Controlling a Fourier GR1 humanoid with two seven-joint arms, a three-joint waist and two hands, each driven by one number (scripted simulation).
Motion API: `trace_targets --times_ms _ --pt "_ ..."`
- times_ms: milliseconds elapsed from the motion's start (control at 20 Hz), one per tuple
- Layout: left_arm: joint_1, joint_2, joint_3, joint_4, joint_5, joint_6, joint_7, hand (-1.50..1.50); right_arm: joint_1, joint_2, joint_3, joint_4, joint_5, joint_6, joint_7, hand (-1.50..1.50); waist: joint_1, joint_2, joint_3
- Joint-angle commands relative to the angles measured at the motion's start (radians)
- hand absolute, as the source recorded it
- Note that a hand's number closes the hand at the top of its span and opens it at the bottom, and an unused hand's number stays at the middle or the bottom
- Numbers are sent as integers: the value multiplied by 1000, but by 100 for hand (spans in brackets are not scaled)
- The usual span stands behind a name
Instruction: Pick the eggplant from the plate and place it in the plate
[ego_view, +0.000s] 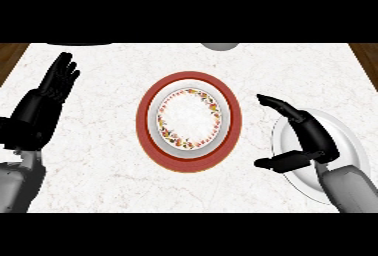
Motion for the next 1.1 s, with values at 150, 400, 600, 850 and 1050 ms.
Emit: trace_targets --times_ms 150,400,600,850,1050 --pt "-2 -1 26 36 -9 -9 -13 0 -105 -239 -45 -115 93 72 258 -150 -13 -5 -4" --pt "-9 1 16 11 -11 -17 3 0 -178 -379 49 -137 216 198 501 -150 3 -6 -6" --pt "10 -4 15 -4 -7 -31 -12 0 -212 -474 83 -196 199 381 633 -150 4 -6 -4" --pt "-36 -17 -2 -14 -39 -7 49 0 -291 -441 148 -177 168 568 797 -150 5 -2 -2" --pt "13 -57 1 -22 -64 -9 14 0 -251 -326 158 -141 295 529 798 -150 3 0 -1"
